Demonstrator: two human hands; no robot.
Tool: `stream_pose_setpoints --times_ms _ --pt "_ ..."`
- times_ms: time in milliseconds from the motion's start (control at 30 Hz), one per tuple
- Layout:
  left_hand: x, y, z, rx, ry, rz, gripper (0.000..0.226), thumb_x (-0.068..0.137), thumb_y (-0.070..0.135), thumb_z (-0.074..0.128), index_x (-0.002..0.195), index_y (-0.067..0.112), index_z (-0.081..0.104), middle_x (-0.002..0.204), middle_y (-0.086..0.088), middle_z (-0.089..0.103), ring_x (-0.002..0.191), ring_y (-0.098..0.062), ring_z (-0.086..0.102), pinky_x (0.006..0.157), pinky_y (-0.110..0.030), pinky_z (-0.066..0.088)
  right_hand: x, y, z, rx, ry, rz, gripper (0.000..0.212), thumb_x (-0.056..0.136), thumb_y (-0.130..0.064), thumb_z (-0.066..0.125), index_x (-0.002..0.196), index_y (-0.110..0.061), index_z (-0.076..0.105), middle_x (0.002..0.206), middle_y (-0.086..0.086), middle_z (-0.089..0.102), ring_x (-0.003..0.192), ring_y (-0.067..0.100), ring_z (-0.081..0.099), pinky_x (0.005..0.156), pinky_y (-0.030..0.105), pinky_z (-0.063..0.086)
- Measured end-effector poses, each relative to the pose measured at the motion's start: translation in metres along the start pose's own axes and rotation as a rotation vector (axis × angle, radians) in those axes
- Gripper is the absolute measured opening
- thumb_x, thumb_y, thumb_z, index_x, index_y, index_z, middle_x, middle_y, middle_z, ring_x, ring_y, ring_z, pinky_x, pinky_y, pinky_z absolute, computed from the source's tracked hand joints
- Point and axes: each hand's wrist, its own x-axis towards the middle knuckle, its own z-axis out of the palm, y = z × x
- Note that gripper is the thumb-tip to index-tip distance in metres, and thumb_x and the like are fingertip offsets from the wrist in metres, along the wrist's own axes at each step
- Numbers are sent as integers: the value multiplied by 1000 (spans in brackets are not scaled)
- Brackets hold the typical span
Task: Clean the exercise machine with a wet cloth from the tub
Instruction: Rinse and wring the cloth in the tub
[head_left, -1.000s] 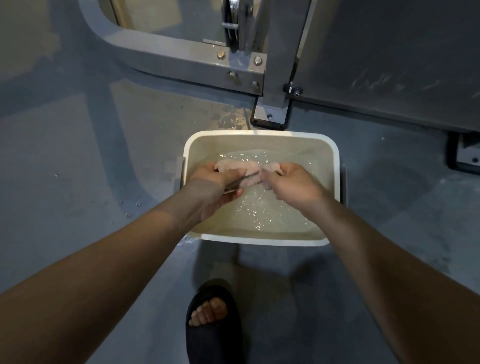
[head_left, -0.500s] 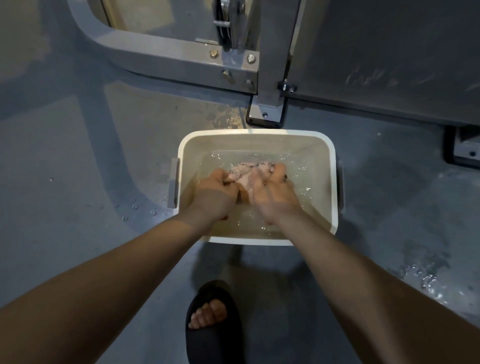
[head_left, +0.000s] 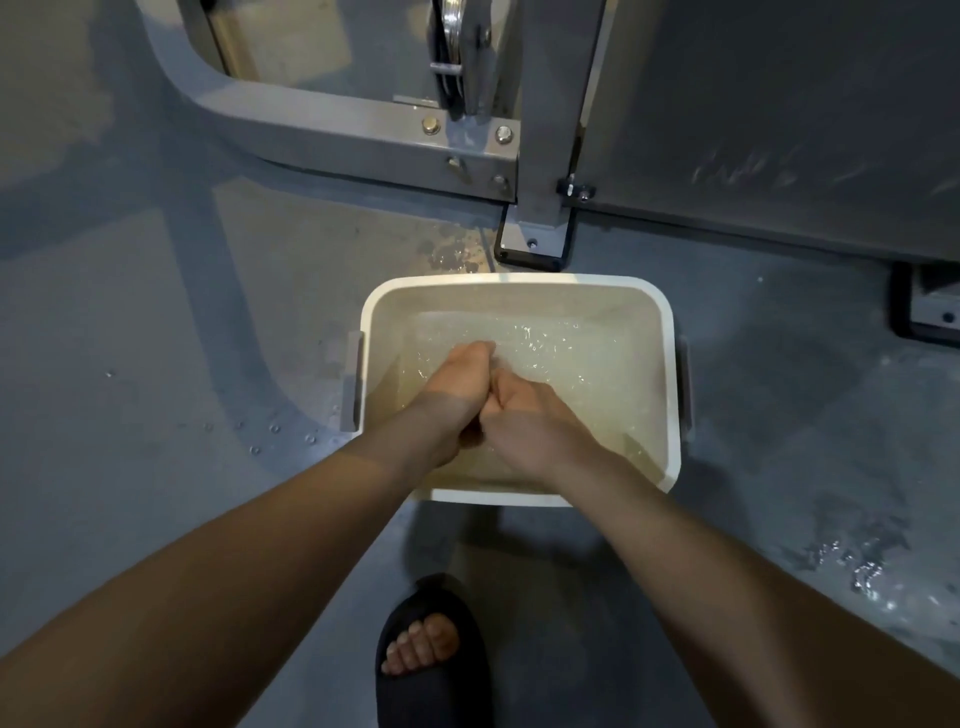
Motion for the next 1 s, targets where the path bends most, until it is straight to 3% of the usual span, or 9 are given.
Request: stream_pose_setpoints --times_ms 133,267,367,500,567,667,800,900,1000 --pt "-4 10 -7 -119 4 -40 32 99 44 50 76 21 51 61 -3 50 56 -18 49 56 -31 37 -15 -8 -9 33 243 -243 33 102 -39 34 79 -21 51 79 -1 57 80 29 56 70 36 38" --pt "-21 14 -1 -210 -10 -76 34 104 38 53 80 14 59 70 -6 60 69 -22 59 68 -30 48 -18 -15 -3 -94 445 -384 58 103 -39 23 90 -7 70 77 15 70 73 33 64 70 36 49" --pt "-27 9 2 -147 -61 18 38 105 19 46 67 17 49 54 -1 48 50 -15 47 52 -21 39 -9 -10 7 -83 707 -368 63 104 -33 24 74 0 69 63 19 67 58 38 62 60 39 51" --pt "-33 6 0 -298 -117 61 42 105 23 48 64 17 56 50 1 49 46 -14 46 47 -20 35 -1 -5 13 -126 779 -408 61 106 -31 25 71 -4 67 57 15 63 51 36 59 54 40 53" --pt "-29 4 -5 -285 -121 112 47 107 34 46 72 12 68 52 0 47 48 -15 40 46 -23 30 3 -9 8 -143 692 -388 61 107 -35 23 73 -8 65 63 16 66 59 38 62 60 44 53" --pt "-22 0 -15 -168 -26 139 54 108 51 38 80 11 60 54 -3 48 46 -15 39 43 -23 31 17 -8 -12 -142 483 -51 61 109 -50 17 91 -14 63 87 14 69 83 37 64 71 40 46" --pt "-4 -5 -21 -190 103 127 32 101 42 60 89 12 62 75 -8 61 65 -18 52 52 -29 47 18 4 -24 33 447 107 47 108 -54 25 128 -15 44 133 16 44 110 36 55 88 42 43" --pt "8 -14 -15 -161 160 132 18 99 24 66 93 17 52 97 -14 63 78 -22 58 49 -28 51 15 15 -13 -49 282 198 34 107 -50 32 129 -24 32 129 11 31 119 38 50 88 43 38" --pt "11 -19 -14 177 228 201 13 99 12 60 96 18 48 97 -17 61 75 -28 59 40 -28 49 19 19 -14 -175 151 259 40 104 -37 46 139 -22 35 125 14 46 118 34 53 91 41 42"
